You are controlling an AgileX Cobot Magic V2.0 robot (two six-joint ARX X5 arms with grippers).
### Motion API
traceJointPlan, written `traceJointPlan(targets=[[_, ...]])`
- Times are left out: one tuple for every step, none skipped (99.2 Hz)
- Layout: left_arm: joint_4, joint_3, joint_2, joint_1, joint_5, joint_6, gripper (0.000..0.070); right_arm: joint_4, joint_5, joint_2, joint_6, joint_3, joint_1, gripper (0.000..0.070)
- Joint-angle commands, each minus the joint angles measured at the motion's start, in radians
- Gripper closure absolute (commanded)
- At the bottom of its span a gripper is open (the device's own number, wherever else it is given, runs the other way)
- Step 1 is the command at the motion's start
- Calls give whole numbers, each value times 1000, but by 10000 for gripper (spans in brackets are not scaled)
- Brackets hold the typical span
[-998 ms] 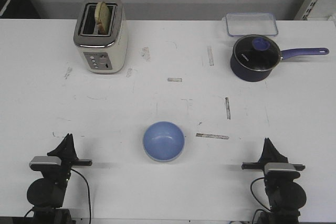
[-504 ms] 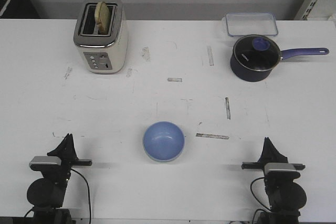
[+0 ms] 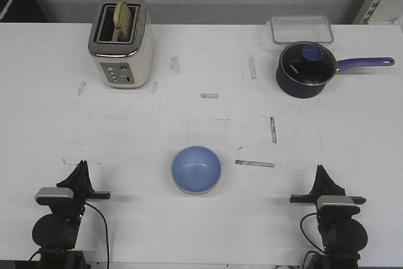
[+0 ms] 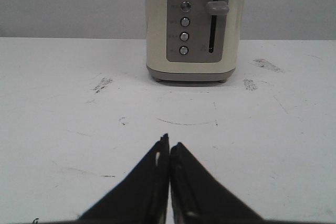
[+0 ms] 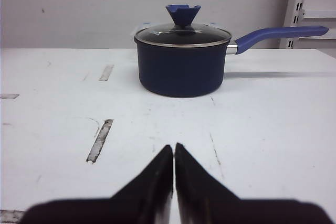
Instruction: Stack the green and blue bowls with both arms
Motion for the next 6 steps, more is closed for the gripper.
traceJointPlan(targets=[[13, -22, -2, 2, -2, -1, 699, 14, 0, 0, 9, -2, 0, 700], [13, -22, -2, 2, -2, -1, 699, 14, 0, 0, 9, -2, 0, 700], [13, -22, -2, 2, -2, -1, 699, 13, 0, 0, 9, -2, 0, 700], [13, -22, -2, 2, -2, -1, 699, 14, 0, 0, 9, -2, 0, 700], [13, -22, -2, 2, -2, -1, 699, 14, 0, 0, 9, -2, 0, 700], [13, -22, -2, 2, -2, -1, 699, 13, 0, 0, 9, -2, 0, 700]])
